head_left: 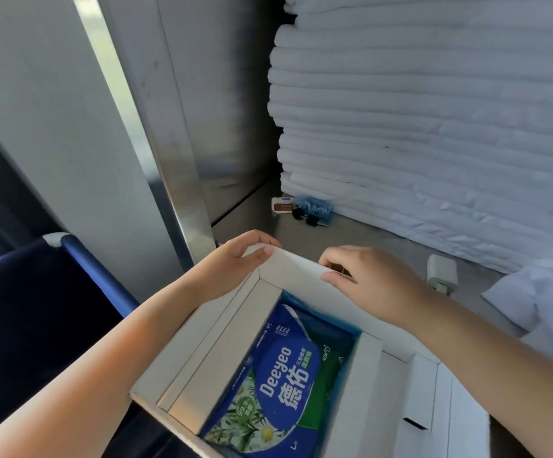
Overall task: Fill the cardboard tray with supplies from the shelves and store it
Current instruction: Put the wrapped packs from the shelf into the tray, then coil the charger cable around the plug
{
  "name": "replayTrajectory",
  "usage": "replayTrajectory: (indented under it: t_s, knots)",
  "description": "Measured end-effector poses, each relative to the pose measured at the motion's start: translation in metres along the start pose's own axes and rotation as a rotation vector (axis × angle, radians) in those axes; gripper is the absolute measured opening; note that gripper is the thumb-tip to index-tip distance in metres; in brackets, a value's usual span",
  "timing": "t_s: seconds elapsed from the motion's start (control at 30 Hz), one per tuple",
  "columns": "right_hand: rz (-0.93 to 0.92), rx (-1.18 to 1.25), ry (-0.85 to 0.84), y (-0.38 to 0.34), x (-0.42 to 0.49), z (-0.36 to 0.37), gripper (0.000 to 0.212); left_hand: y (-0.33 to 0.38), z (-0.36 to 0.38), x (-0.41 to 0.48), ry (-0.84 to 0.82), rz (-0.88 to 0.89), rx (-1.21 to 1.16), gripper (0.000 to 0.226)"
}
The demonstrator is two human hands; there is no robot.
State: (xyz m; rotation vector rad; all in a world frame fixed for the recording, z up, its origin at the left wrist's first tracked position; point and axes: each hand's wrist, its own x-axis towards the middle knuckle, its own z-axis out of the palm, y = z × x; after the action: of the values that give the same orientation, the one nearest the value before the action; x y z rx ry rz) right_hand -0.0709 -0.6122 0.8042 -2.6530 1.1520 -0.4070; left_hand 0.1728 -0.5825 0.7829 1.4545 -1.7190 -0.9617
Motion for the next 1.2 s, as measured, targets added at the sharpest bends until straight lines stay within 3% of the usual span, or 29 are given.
replayTrajectory:
  t_s: [0.37,0.47,0.57,0.7,0.8,1.2]
  knots:
    - [0.104,0.159,-0.055,0.006,-0.011,-0.004,0.014,0.006,0.012,0.011,-0.012,-0.035,0.111,0.012]
    - [0.213,0.268,0.078,0.008,-0.01,-0.012,0.018,0.006,0.012,0.012,-0.006,-0.044,0.108,0.012]
    - [0.349,0.129,0.239,0.03,-0.01,-0.025,0.012,0.005,0.013,0.012,0.004,-0.039,0.124,0.011]
    - [0.618,-0.14,0.089,0.073,-0.019,-0.033,0.038,0.003,0.013,0.013,0.011,-0.056,0.13,0.011]
    - [0.762,-0.03,0.045,0.097,-0.027,-0.032,0.046,0.002,0.012,0.014,0.013,-0.063,0.113,0.01]
    - [0.895,-0.116,-0.012,0.116,-0.043,-0.011,0.061,0.004,0.013,0.012,0.023,-0.054,0.139,0.01]
